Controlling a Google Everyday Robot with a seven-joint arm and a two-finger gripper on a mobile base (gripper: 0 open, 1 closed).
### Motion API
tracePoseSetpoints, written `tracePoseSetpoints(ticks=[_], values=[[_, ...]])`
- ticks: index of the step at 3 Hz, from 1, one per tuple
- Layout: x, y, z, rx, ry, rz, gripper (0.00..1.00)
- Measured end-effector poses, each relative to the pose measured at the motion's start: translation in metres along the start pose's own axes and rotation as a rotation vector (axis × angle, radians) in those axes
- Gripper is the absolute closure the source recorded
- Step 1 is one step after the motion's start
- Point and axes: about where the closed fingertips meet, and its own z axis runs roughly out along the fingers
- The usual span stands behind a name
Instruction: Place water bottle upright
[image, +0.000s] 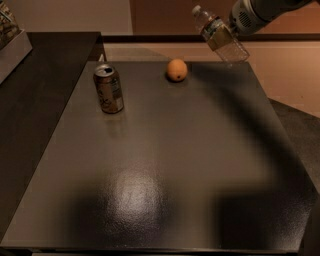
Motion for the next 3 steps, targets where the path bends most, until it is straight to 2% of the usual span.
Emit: tracePoseSetpoints(ticks=[1, 2, 3], values=[[-0.012, 0.009, -0.007, -0.013, -0.167, -0.046, 1.0], [-0.016, 0.018, -0.017, -0.031, -0.332, -0.041, 1.0], [-0.017, 0.027, -0.029, -0.053, -0.466, -0.021, 1.0]])
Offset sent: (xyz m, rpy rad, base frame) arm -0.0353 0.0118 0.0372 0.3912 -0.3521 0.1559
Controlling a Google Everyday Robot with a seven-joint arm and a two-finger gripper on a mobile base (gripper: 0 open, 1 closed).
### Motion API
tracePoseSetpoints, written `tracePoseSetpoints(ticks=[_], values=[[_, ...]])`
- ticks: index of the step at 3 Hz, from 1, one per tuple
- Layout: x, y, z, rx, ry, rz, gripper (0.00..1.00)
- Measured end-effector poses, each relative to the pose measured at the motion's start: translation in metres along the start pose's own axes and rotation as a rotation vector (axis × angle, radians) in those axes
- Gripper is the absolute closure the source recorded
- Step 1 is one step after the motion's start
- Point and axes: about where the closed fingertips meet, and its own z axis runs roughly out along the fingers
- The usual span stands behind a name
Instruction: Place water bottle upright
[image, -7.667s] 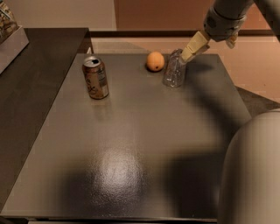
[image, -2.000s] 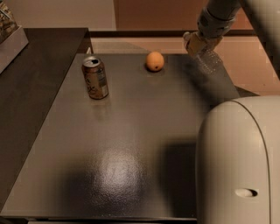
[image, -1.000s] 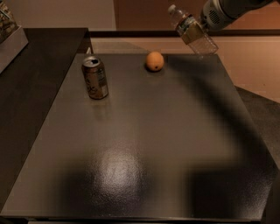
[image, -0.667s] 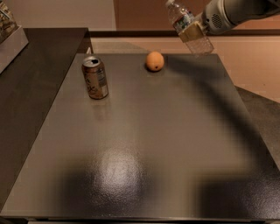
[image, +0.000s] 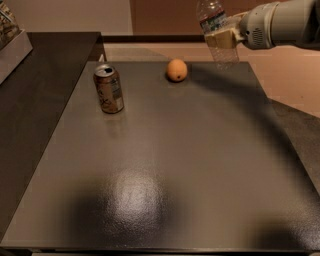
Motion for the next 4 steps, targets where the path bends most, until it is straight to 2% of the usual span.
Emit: tracePoseSetpoints(ticks=[1, 3, 4], values=[[-0.002, 0.014, -0.008, -0.03, -0.086, 0.02, 1.0], [-0.006, 0.017, -0.01, -0.038, -0.105, 0.028, 1.0], [-0.001, 0.024, -0.015, -0.06, -0.153, 0.065, 1.0]])
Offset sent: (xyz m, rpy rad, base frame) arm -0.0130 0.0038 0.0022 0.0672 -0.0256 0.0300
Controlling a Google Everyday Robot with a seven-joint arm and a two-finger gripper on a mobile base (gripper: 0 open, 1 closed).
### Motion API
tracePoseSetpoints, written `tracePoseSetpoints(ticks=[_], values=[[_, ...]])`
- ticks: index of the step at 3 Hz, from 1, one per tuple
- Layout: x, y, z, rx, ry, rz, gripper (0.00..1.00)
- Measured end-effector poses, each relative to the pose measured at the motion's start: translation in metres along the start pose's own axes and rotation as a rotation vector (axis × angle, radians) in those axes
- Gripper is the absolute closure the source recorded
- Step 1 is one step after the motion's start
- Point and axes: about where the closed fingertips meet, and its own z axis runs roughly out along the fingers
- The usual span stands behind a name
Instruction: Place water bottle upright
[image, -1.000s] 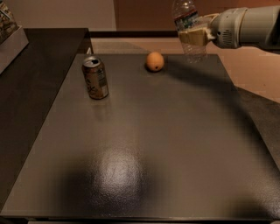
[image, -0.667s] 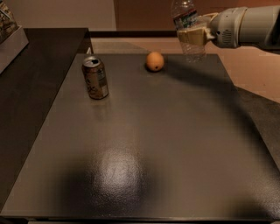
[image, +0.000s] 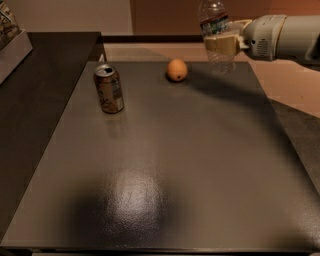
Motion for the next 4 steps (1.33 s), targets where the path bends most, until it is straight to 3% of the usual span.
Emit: tracePoseSetpoints(ticks=[2, 3, 4], values=[[0.016, 0.02, -0.01, -0.049, -0.155, 0.087, 1.0], [0.034, 0.02, -0.019, -0.035, -0.211, 0.089, 1.0], [0.042, 0.021, -0.022, -0.029, -0.221, 0.09, 1.0]])
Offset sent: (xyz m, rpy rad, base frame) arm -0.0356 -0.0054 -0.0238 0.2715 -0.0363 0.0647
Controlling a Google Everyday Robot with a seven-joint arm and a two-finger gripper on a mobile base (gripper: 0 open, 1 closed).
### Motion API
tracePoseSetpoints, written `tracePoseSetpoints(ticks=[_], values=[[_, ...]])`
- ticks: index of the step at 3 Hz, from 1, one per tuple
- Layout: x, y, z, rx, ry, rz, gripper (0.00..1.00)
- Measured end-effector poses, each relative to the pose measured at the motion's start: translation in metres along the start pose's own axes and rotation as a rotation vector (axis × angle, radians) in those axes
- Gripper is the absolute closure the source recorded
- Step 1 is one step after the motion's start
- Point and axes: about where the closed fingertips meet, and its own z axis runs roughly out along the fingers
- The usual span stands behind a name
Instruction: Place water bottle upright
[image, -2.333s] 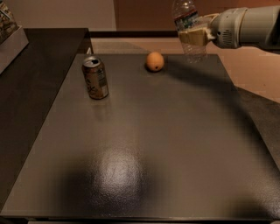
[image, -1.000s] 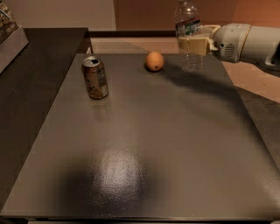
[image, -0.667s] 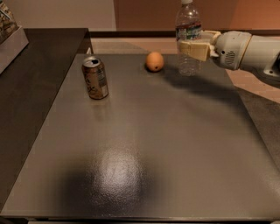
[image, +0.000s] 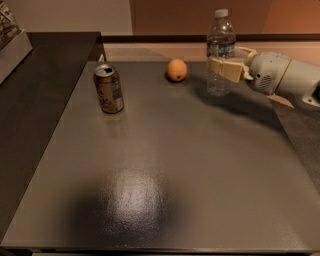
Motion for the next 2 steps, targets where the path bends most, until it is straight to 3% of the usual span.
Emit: tracePoseSetpoints(ticks=[2], values=[[0.0163, 0.0085, -0.0033, -0.021, -0.085, 0.0, 1.0]])
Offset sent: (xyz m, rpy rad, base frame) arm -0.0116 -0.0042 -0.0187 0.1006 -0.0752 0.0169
